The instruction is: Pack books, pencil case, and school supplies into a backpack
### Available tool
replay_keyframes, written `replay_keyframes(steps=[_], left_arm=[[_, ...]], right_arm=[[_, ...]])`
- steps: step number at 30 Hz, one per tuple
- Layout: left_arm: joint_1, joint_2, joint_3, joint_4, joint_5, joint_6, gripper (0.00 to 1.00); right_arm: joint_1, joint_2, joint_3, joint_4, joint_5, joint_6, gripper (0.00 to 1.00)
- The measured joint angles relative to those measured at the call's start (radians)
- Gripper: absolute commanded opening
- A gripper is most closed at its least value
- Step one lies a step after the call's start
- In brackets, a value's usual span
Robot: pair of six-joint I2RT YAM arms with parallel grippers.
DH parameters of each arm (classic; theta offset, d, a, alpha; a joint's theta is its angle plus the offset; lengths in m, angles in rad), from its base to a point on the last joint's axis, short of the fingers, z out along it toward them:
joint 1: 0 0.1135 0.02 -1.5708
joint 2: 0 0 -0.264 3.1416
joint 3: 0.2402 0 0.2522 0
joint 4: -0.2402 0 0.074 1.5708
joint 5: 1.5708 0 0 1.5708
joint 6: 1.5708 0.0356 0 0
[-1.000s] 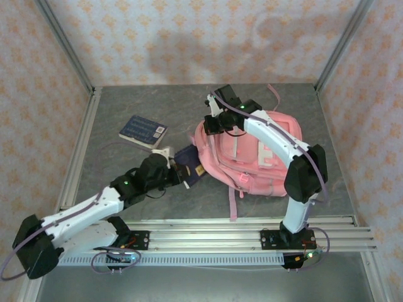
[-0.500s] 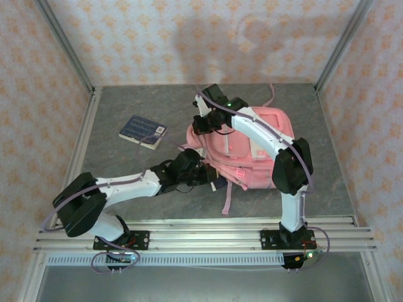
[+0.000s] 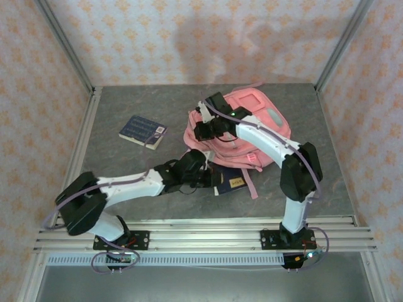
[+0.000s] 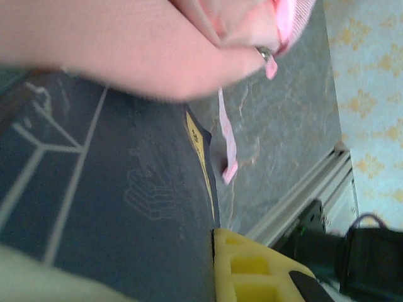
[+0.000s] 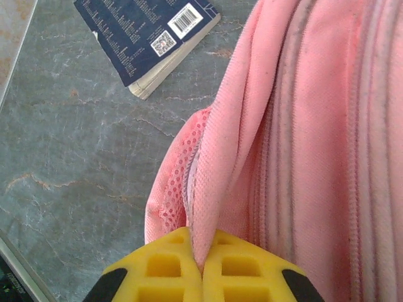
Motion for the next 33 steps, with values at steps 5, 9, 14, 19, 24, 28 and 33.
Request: replay_keyframes(steps=[5,9,14,19,24,28,33], left_arm=[[-0.003,-0.200,-0.055,-0.200,-0.043,0.083,0.00],[0.002,-0.335,-0.088,-0.344,-0.120,0.113,0.00],[0.045,-0.489,-0.129,-0.491,-0.185,0.124,0.00],[0.099,-0.557,-0.150,-0.566,-0.228,0.132,0.00],[0.120,-0.558,-0.170,-0.589,-0.237,0.138,0.00],[0.122,-0.561,-0.188,-0.583,-0.251,0.137,0.00],[0.138,-0.583,-0.189,-0.549,-0.302,0.137,0.00]], right_arm=[[-0.023,-0.022,-0.097,0.107,-0.052,0.068,0.05],[-0.038,-0.022,-0.140,0.163,-0.095,0.108,0.10],[-0.043,-0.022,-0.165,0.226,-0.128,0.138,0.15],[-0.046,0.001,-0.204,0.302,-0.162,0.172,0.16],[-0.039,0.047,-0.216,0.337,-0.177,0.191,0.19],[-0.029,0.073,-0.216,0.347,-0.176,0.203,0.17],[-0.024,0.080,-0.220,0.347,-0.176,0.217,0.04]])
